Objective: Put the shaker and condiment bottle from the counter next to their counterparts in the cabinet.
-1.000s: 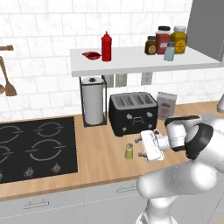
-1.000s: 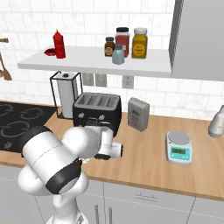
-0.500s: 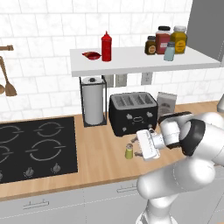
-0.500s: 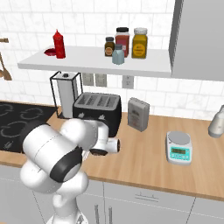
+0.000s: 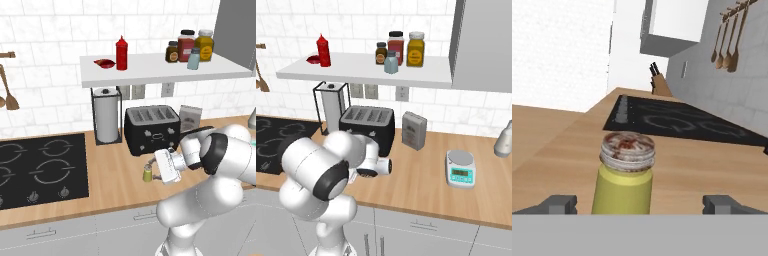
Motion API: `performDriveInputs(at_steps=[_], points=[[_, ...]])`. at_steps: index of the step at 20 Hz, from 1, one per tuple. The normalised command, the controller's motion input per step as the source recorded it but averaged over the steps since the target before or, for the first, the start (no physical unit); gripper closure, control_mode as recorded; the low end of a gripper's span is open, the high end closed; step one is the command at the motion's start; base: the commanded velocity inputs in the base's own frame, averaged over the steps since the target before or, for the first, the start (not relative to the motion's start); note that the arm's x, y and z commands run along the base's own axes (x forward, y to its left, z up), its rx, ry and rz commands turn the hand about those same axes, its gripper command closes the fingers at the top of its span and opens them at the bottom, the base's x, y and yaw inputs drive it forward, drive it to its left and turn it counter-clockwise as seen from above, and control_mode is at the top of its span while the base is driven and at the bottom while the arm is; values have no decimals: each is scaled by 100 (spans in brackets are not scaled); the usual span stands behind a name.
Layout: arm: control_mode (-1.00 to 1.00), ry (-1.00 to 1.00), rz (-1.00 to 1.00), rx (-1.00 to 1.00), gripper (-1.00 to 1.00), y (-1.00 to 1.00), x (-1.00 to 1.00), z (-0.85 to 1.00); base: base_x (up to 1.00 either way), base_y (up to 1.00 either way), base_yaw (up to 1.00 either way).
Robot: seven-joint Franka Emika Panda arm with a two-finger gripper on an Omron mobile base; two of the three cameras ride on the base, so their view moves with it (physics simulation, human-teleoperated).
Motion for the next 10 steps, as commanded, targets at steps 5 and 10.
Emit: performDriveInputs(at_steps=[5, 10], points=[[-100, 1, 0, 0, -100, 1, 2, -1, 0, 0, 0], [-100, 1, 0, 0, -100, 8, 1, 0, 0, 0, 0]])
